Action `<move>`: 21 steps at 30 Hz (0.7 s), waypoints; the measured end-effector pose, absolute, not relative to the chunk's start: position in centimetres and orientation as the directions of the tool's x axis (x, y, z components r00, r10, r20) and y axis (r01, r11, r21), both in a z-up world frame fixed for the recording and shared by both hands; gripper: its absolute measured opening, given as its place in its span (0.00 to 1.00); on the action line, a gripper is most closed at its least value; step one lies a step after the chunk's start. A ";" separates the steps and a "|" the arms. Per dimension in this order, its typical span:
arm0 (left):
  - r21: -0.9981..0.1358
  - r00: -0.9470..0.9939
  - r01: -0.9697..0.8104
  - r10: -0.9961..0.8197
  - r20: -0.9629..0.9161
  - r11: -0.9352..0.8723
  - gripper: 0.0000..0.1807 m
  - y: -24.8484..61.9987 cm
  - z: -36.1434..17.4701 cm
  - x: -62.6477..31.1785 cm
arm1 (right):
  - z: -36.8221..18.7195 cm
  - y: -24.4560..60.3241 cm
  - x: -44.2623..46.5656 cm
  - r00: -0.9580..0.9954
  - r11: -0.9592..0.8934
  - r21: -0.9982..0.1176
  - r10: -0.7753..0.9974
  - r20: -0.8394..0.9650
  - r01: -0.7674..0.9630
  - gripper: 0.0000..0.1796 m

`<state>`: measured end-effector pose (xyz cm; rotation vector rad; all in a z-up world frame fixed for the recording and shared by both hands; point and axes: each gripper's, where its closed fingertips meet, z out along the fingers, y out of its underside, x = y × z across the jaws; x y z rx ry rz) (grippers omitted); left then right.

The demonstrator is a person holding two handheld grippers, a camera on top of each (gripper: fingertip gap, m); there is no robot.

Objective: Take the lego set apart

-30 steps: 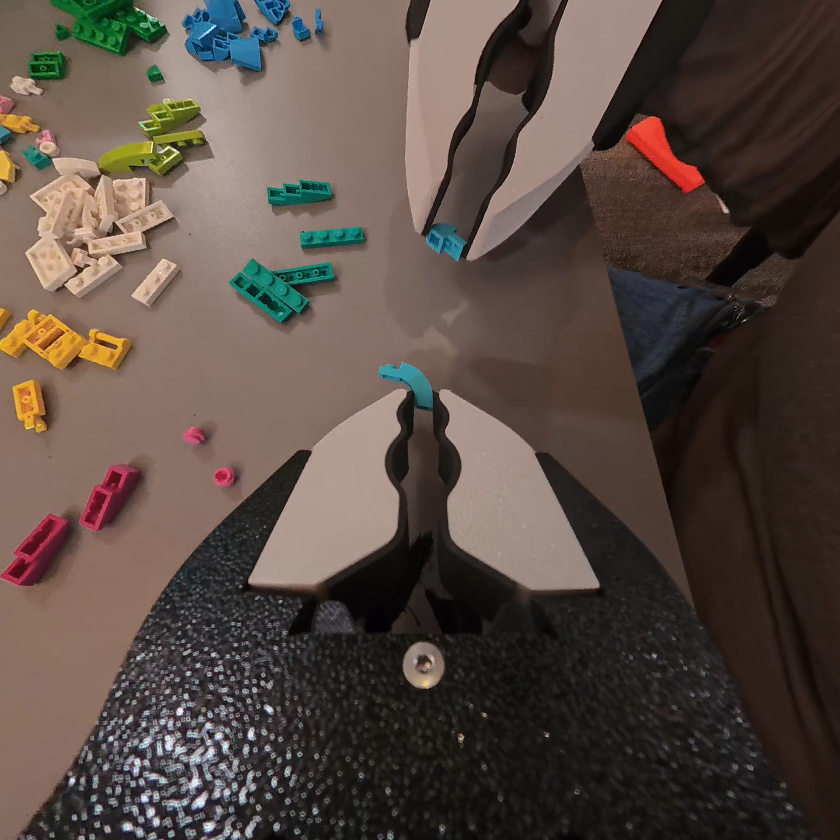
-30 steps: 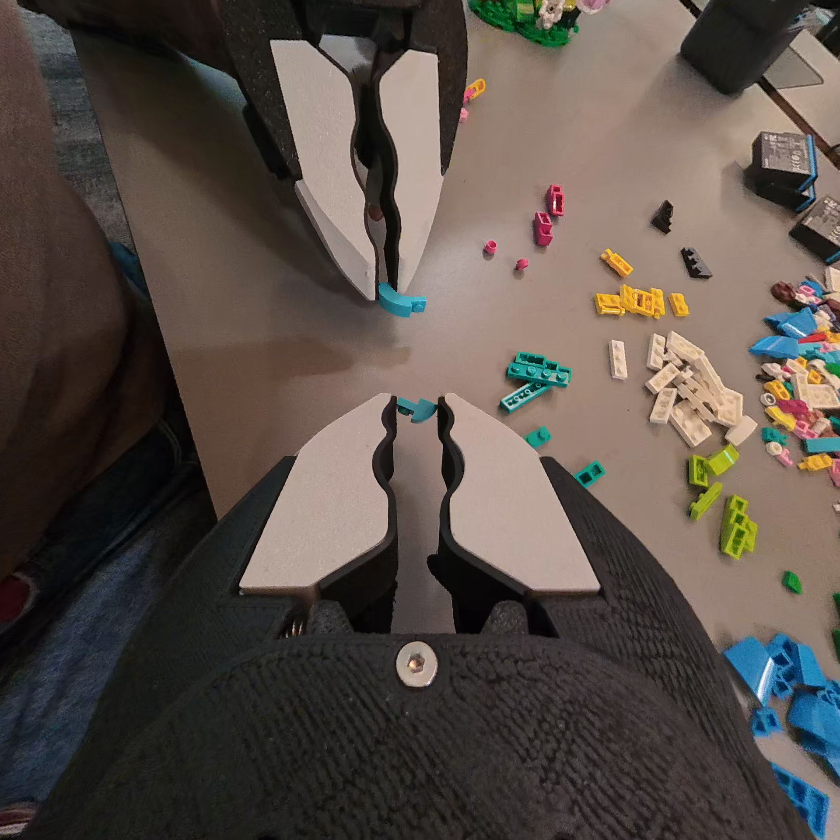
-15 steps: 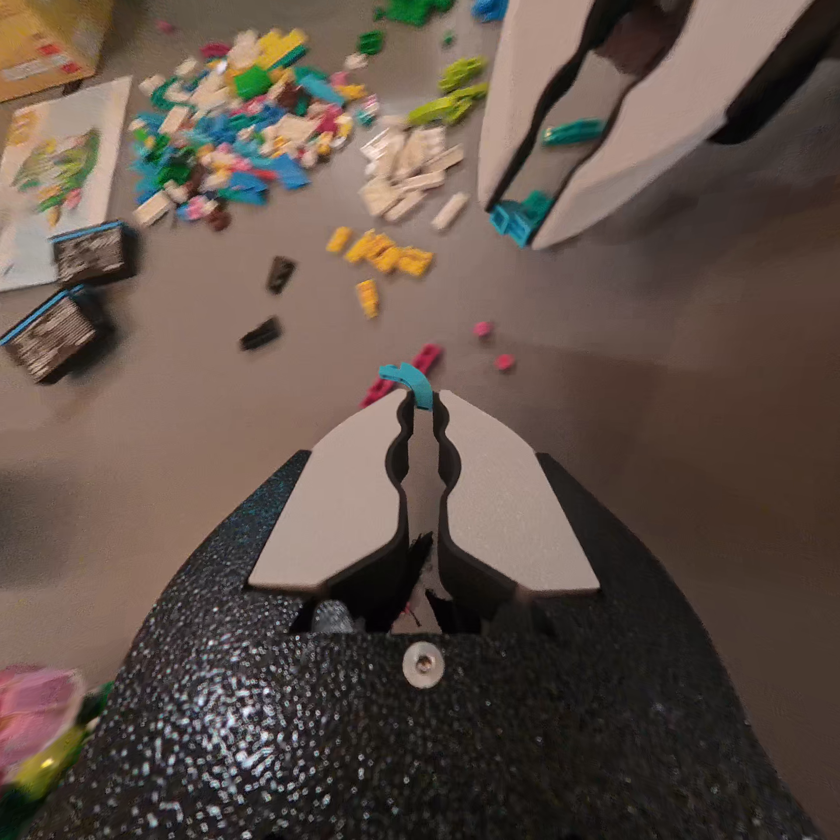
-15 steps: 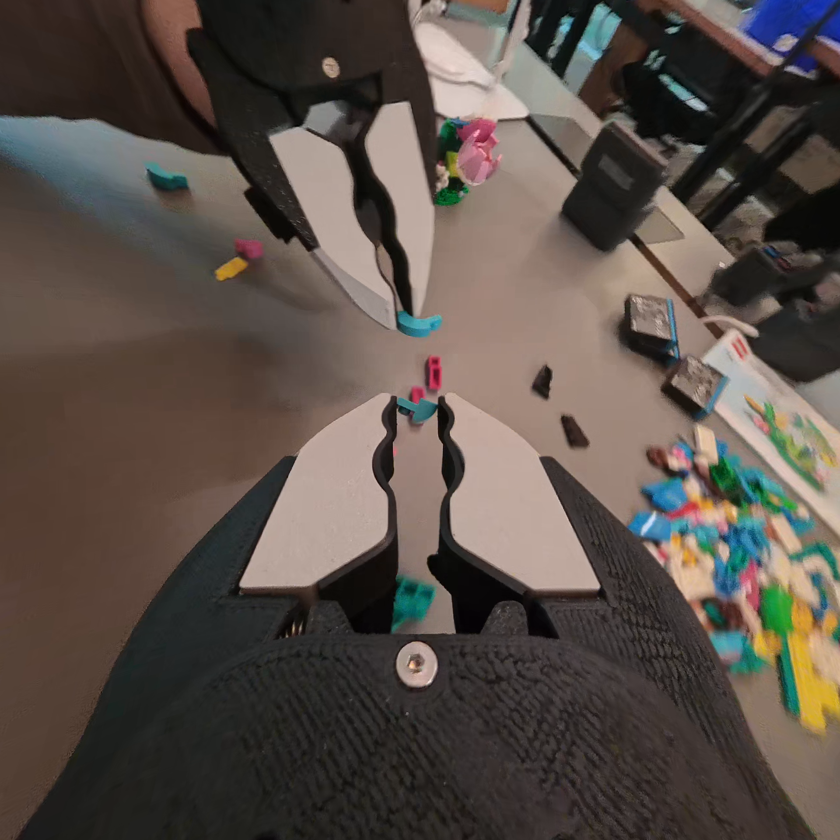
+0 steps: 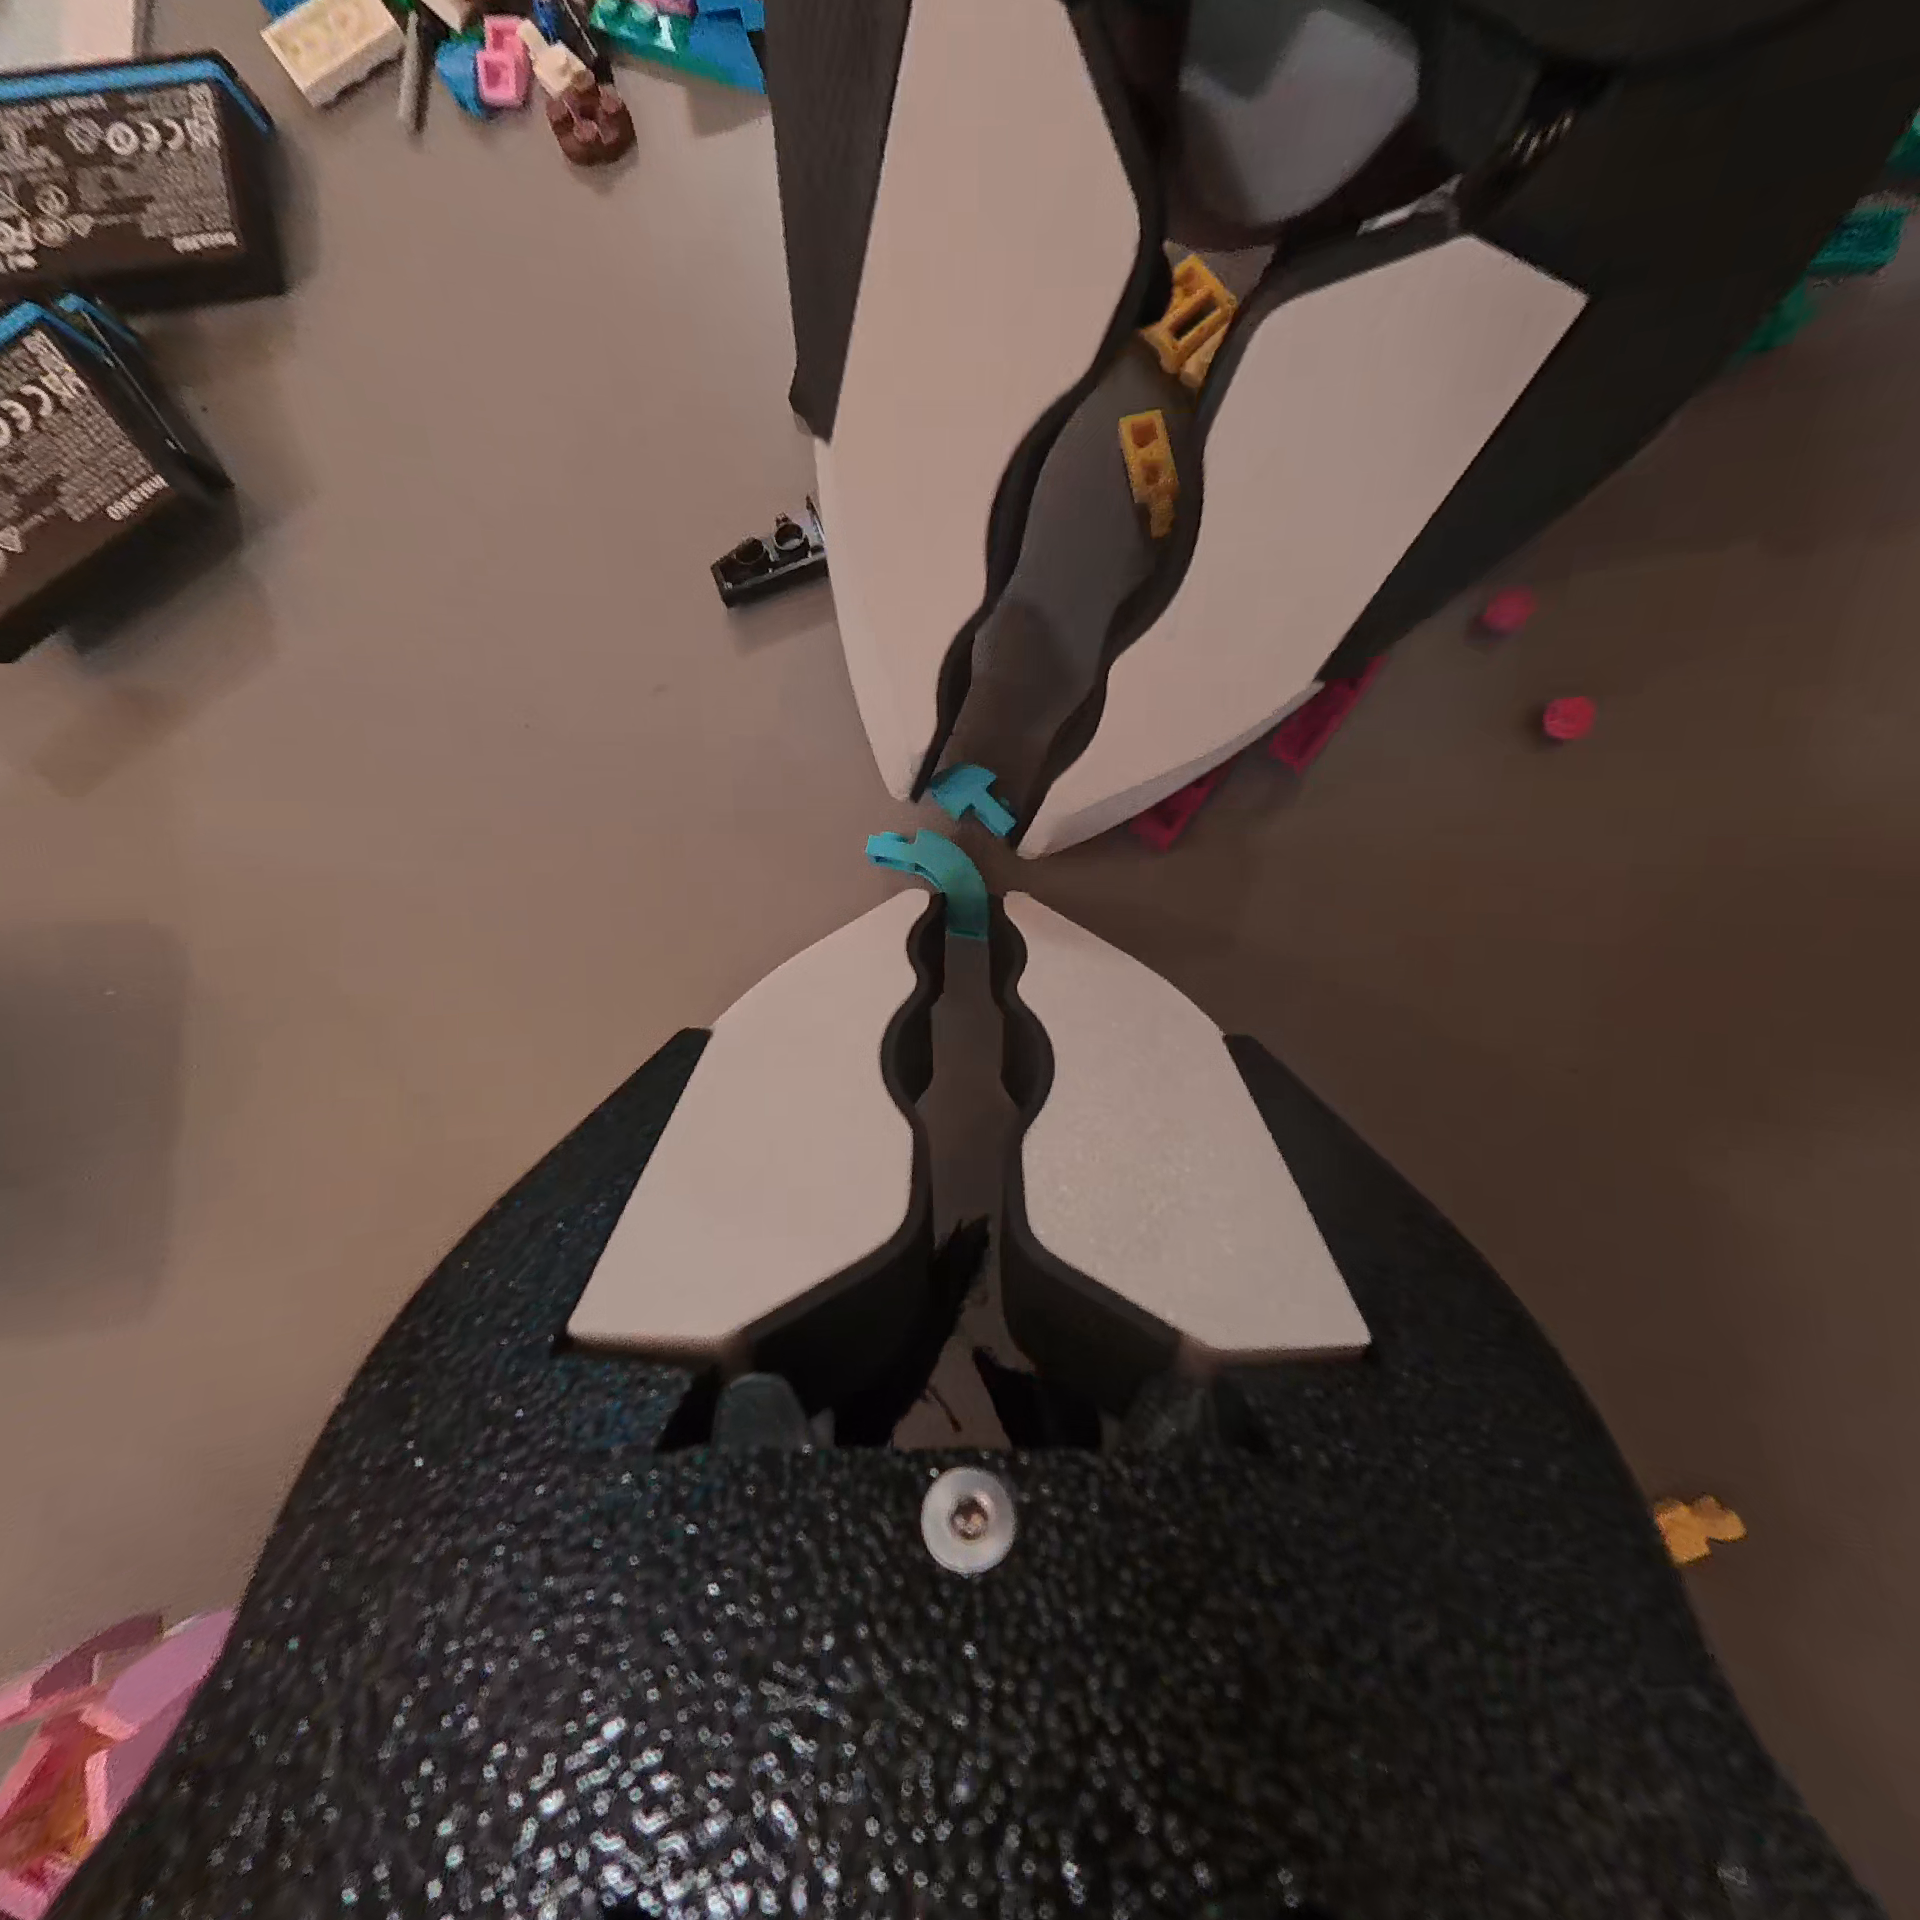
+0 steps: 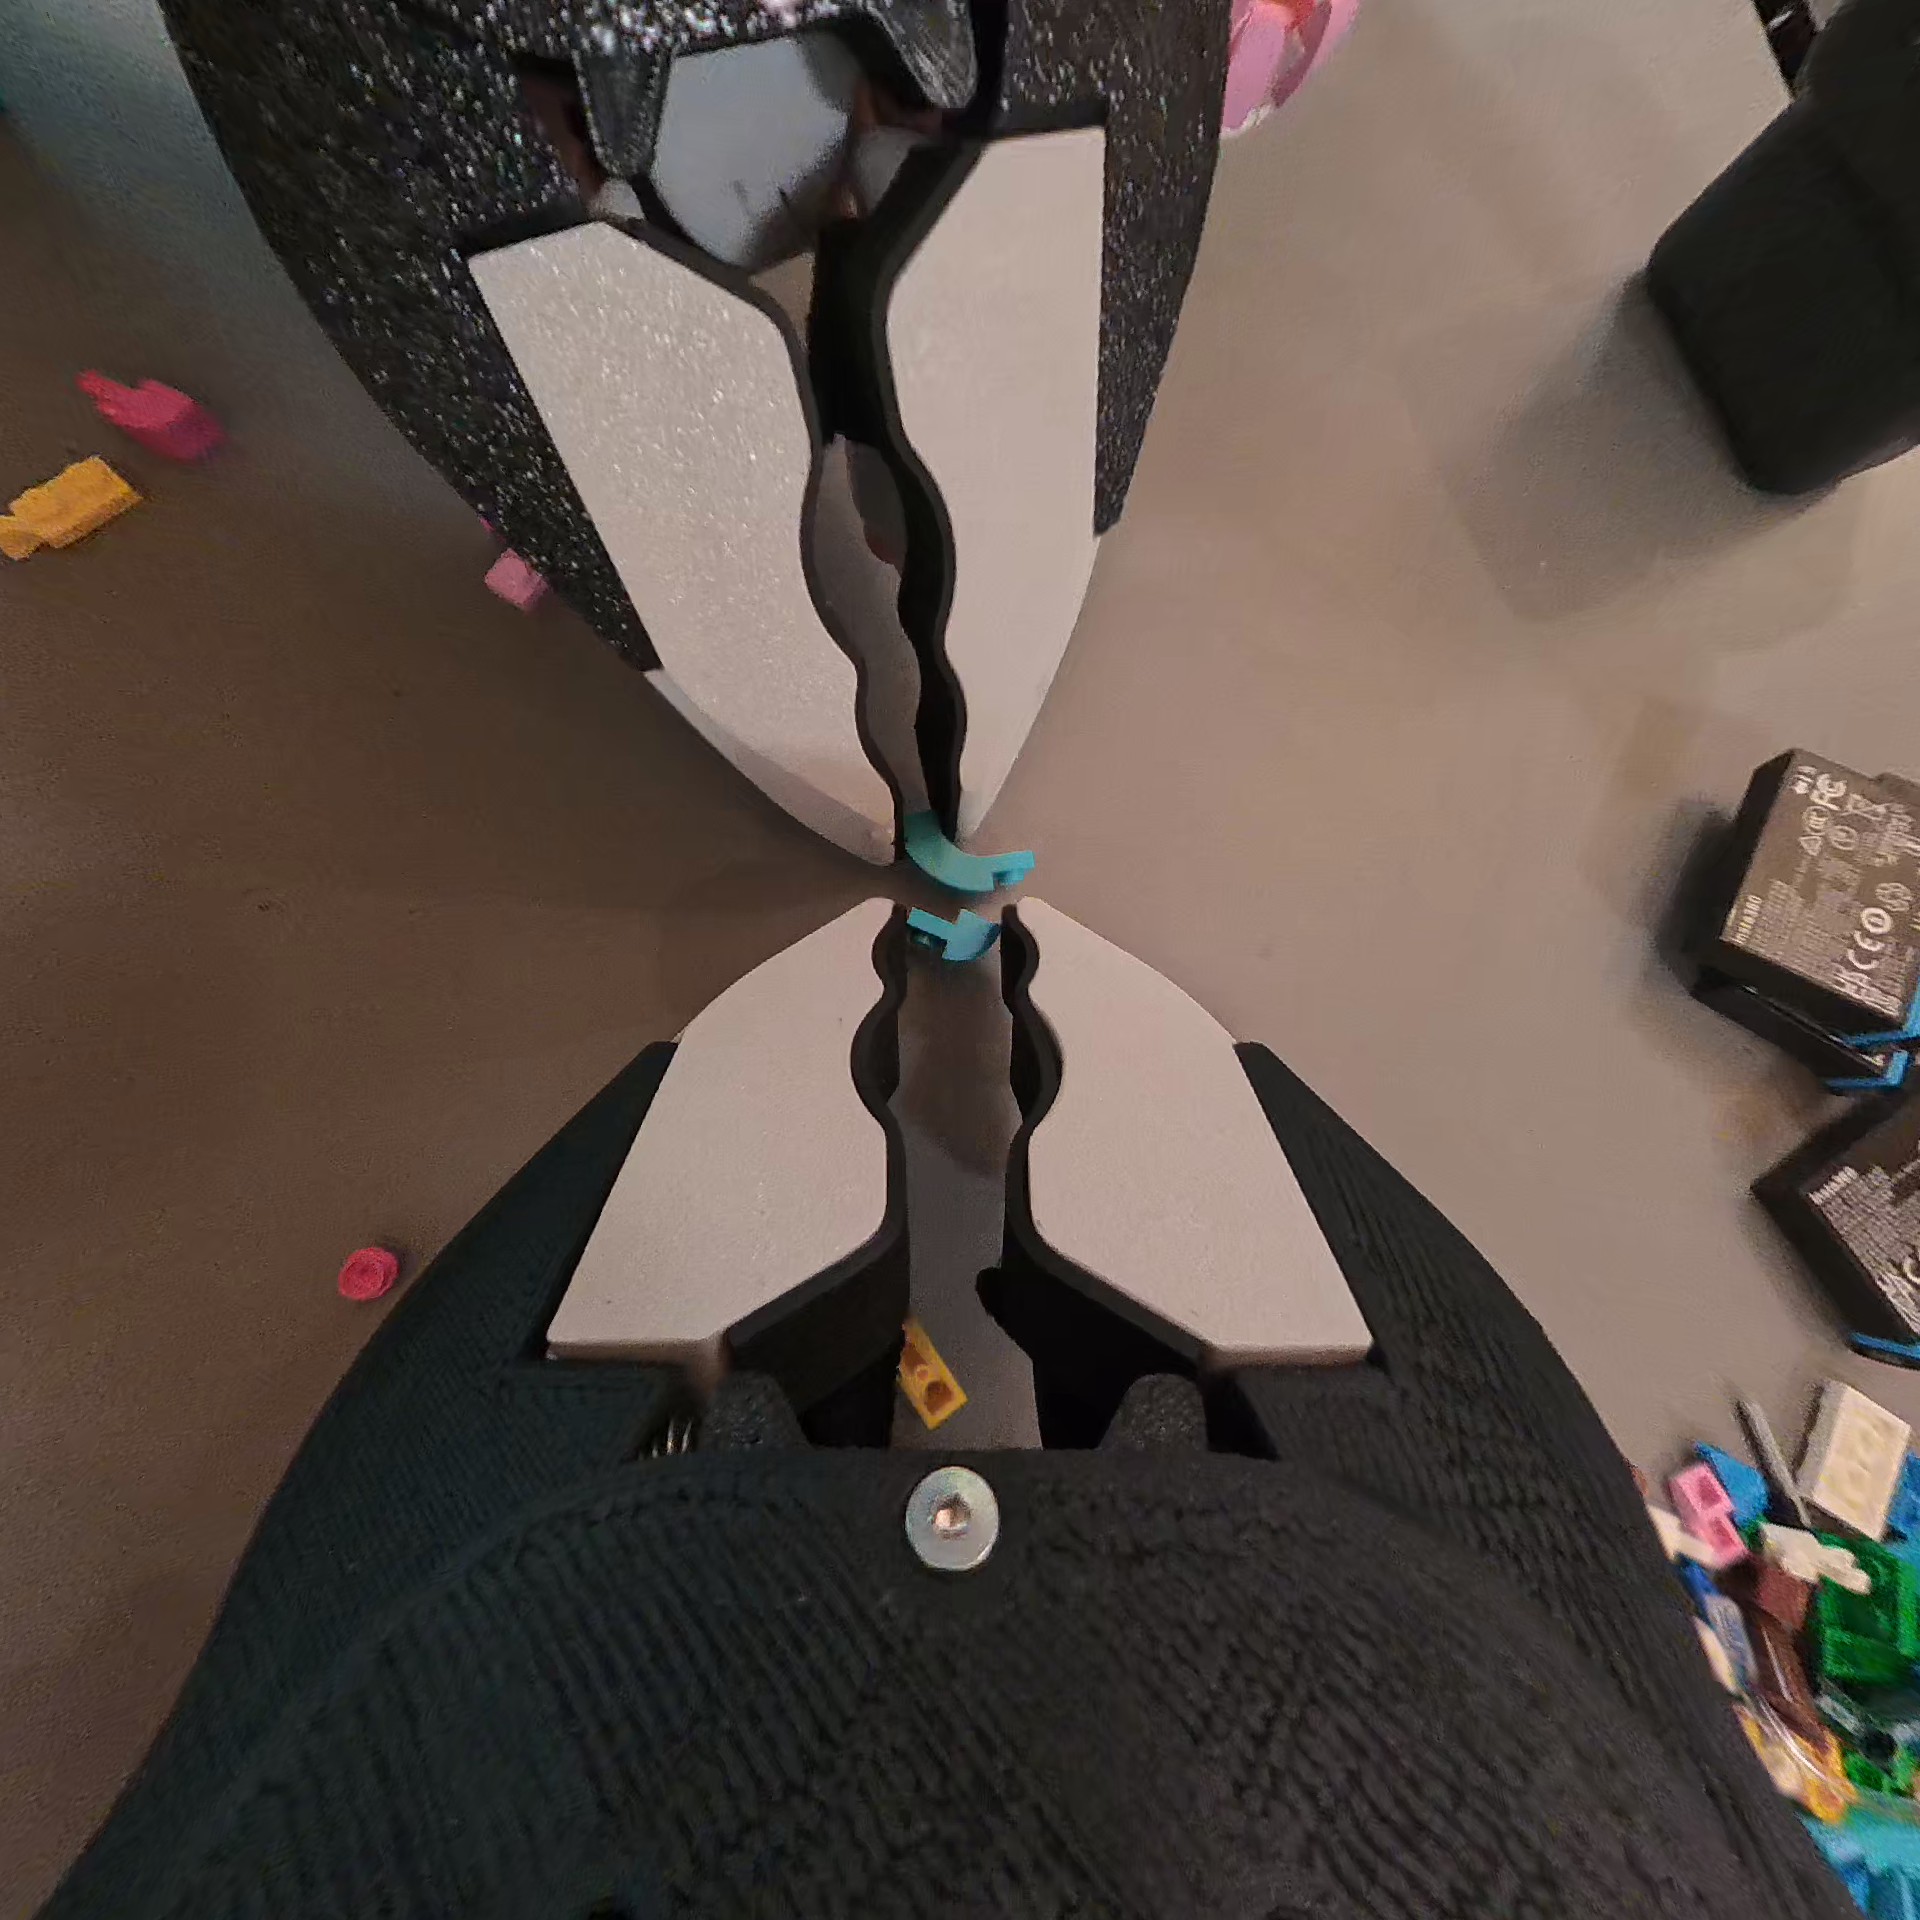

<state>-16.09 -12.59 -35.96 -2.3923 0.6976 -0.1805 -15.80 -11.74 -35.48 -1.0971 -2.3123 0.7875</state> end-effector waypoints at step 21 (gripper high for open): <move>-0.615 0.919 -0.320 -0.394 -0.017 -0.721 0.24 -31.4 -32.2 -16.1 | -33.3 -22.1 -10.4 -0.711 0.519 -0.760 0.695 0.108 0.392 0.18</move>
